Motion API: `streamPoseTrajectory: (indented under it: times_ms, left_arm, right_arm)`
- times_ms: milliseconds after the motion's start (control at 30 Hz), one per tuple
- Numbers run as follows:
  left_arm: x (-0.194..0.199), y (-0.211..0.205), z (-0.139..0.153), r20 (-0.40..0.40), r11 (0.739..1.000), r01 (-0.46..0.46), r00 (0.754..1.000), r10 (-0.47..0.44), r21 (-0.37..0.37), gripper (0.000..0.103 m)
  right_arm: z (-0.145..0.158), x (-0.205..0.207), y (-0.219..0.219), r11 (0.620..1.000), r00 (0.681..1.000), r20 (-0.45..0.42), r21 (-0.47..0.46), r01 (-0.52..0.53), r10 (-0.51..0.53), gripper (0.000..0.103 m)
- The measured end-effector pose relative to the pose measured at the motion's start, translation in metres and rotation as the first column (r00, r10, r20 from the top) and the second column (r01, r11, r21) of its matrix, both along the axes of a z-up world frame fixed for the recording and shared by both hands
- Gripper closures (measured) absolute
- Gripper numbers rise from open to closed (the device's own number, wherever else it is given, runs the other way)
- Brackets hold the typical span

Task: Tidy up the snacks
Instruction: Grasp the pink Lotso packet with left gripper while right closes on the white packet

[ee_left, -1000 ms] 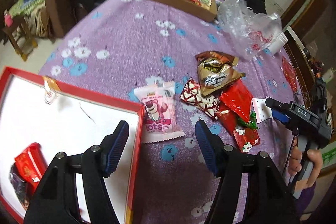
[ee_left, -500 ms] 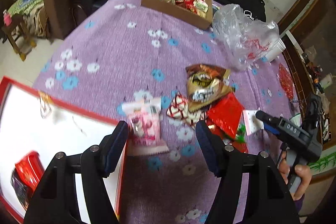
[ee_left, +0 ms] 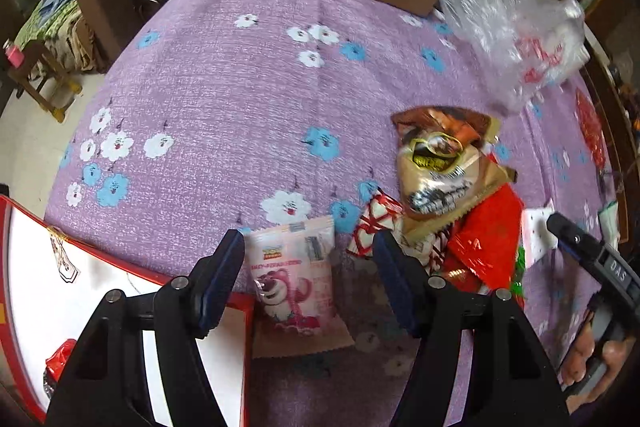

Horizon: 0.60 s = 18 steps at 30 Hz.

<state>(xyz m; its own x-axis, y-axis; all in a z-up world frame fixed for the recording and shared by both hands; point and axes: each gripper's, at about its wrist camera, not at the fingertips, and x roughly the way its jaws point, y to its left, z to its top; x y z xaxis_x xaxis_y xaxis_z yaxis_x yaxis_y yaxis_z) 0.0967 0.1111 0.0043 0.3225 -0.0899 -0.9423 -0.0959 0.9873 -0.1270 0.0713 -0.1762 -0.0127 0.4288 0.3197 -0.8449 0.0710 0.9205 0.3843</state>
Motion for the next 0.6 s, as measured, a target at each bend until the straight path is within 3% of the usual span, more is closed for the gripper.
streamPoseTrajectory:
  times_ms: [200,400,600]
  left_arm:
    - [-0.009,-0.025,-0.007,-0.049,0.993,0.082,0.995,-0.087,-0.085,0.037]
    - [-0.047,-0.051,-0.005,-0.039,0.975,0.141,0.988,-0.150,-0.172,0.037]
    - [-0.058,-0.060,-0.003,-0.013,0.978,0.160,0.987,-0.163,-0.133,0.037]
  right_arm:
    - [0.000,0.001,0.000,1.000,1.000,0.003,-0.001,0.000,0.000,0.034]
    - [0.000,0.001,-0.002,1.000,1.000,0.002,0.008,0.000,0.000,0.034]
    - [-0.001,-0.001,-0.003,1.000,1.000,0.003,0.008,-0.003,0.003,0.034]
